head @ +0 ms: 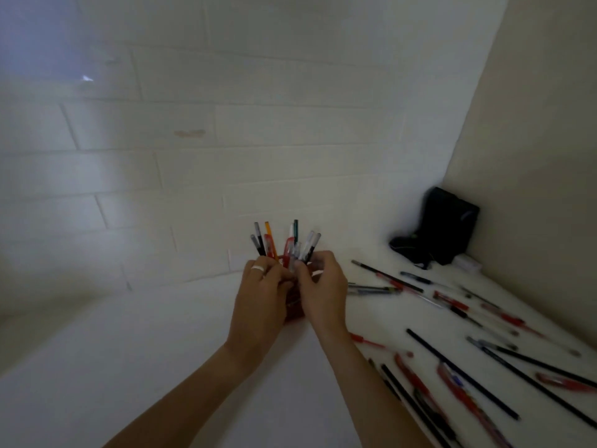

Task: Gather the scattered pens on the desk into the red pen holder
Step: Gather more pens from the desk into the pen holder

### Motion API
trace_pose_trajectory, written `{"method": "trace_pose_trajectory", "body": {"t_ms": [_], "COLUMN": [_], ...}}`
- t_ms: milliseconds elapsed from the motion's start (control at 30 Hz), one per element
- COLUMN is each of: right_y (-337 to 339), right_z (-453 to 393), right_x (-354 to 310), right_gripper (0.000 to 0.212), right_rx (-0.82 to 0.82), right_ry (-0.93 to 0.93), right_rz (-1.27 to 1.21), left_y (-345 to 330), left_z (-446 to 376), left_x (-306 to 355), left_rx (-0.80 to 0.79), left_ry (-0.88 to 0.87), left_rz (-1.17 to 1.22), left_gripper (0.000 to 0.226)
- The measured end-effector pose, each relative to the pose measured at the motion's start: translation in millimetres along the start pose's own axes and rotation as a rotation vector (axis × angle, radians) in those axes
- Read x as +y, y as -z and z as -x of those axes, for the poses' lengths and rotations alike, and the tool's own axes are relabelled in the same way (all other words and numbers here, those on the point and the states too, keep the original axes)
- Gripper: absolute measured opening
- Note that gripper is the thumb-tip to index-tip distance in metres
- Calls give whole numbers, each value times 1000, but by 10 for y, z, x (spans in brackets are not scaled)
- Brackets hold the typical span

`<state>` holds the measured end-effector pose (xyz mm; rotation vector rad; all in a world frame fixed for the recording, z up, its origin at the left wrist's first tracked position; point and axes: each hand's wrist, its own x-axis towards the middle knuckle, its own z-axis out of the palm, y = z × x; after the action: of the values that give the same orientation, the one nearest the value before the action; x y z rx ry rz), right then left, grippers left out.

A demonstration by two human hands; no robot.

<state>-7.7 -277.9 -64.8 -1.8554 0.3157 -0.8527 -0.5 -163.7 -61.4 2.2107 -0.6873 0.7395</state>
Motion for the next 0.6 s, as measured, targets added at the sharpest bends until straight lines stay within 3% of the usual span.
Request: {"method": "trace_pose_trajectory", "body": {"t_ms": [267, 400, 533, 600], "right_y": [426, 743, 1033, 1085], "right_z": [202, 183, 183, 211], "right_x": [-58, 231, 464, 512], "right_gripper": [26, 18, 19, 16], "right_rx": [-168, -136, -349, -399], "right_ry": [-94, 40, 12, 51], "right_rz": [0, 448, 822, 896], "left_y": [31, 21, 30, -17], "left_z": [176, 247, 453, 561], "left_x": [196, 218, 404, 496], "left_rx": [-25, -52, 1, -21], "left_ry": [-6, -13, -110, -169], "left_rz": [-72, -148, -189, -158], "left_gripper": [14, 18, 31, 32]}}
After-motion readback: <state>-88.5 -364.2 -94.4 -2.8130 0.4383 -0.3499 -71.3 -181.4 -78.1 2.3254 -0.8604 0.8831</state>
